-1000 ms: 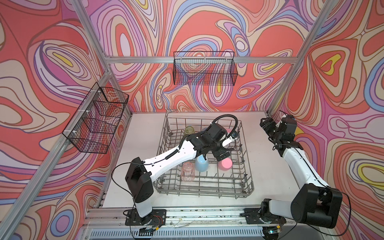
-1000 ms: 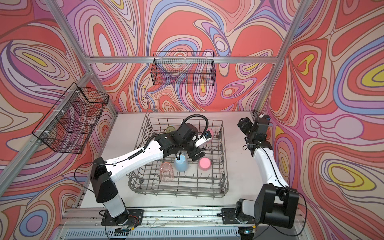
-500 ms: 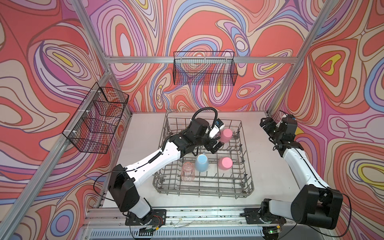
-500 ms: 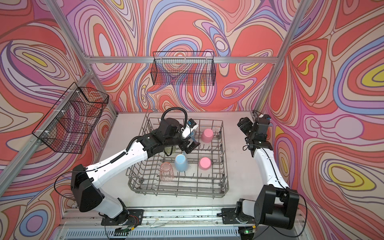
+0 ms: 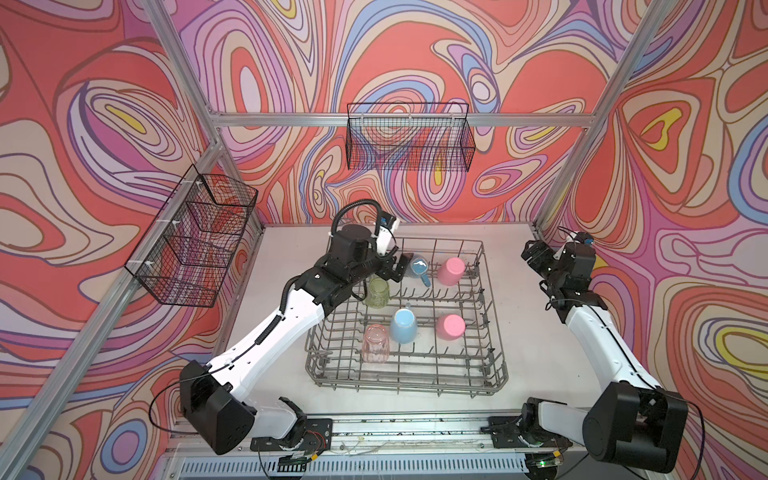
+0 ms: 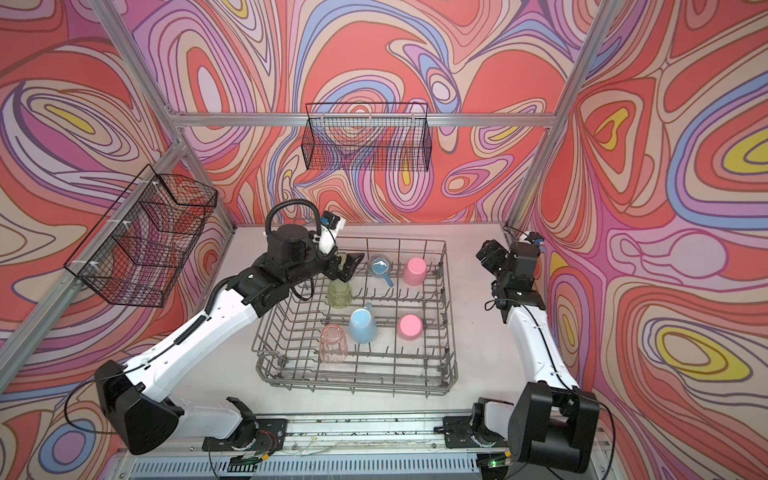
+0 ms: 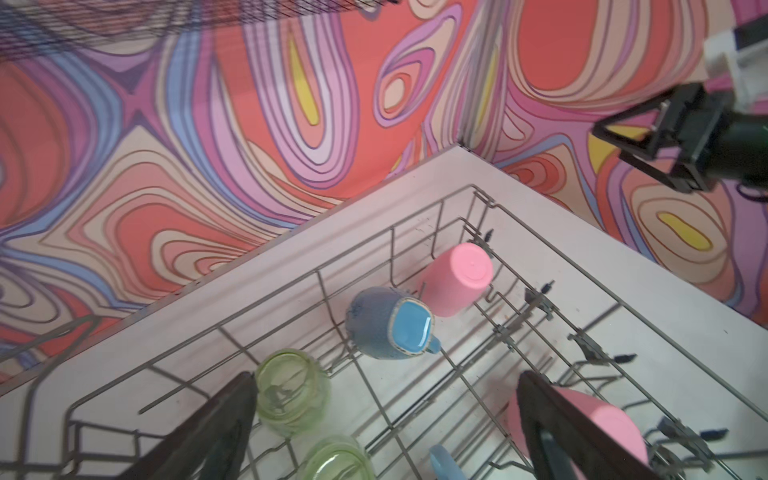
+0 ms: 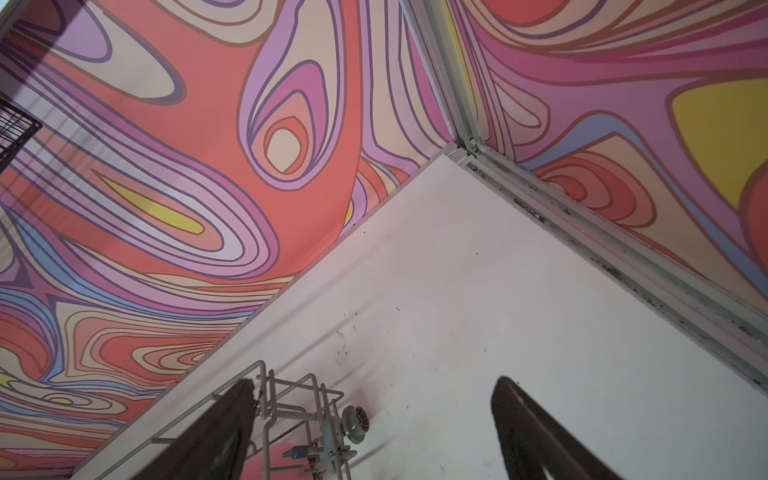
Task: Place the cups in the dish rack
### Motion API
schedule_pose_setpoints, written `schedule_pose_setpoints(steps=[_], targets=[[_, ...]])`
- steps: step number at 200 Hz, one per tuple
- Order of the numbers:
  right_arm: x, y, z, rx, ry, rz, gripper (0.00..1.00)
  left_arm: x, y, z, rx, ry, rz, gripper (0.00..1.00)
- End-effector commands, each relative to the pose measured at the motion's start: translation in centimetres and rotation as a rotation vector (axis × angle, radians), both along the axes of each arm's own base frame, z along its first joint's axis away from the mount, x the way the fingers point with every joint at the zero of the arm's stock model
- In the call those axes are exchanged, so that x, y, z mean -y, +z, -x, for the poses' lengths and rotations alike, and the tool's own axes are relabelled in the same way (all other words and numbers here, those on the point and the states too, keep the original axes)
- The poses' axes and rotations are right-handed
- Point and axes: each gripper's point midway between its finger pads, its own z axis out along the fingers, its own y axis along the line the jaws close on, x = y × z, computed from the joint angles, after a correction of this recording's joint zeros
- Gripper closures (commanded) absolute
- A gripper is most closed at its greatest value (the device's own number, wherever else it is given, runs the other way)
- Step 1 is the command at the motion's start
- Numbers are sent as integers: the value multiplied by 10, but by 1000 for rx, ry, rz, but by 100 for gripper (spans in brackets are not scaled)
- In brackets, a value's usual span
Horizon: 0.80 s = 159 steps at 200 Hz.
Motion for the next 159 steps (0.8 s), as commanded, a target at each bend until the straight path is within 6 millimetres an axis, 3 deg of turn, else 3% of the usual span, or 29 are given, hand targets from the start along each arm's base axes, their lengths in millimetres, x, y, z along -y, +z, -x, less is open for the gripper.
schedule_pose_setpoints(steps=[1, 26, 61, 102, 159], targets=[[11, 11, 6, 38, -41, 120, 8, -47, 13, -11, 2, 157, 46, 0], [18, 4, 11, 42, -70, 178, 8, -102, 17, -22, 0, 292, 97, 0], [27, -10, 19, 63, -116, 291, 8, -185, -12, -33, -66, 520, 184, 0], [23, -29, 13, 68, -87, 307, 8, -243, -70, -33, -146, 725, 90, 0], [16, -45, 9, 48, -55, 313, 9, -284, -105, -29, -126, 845, 146, 0]])
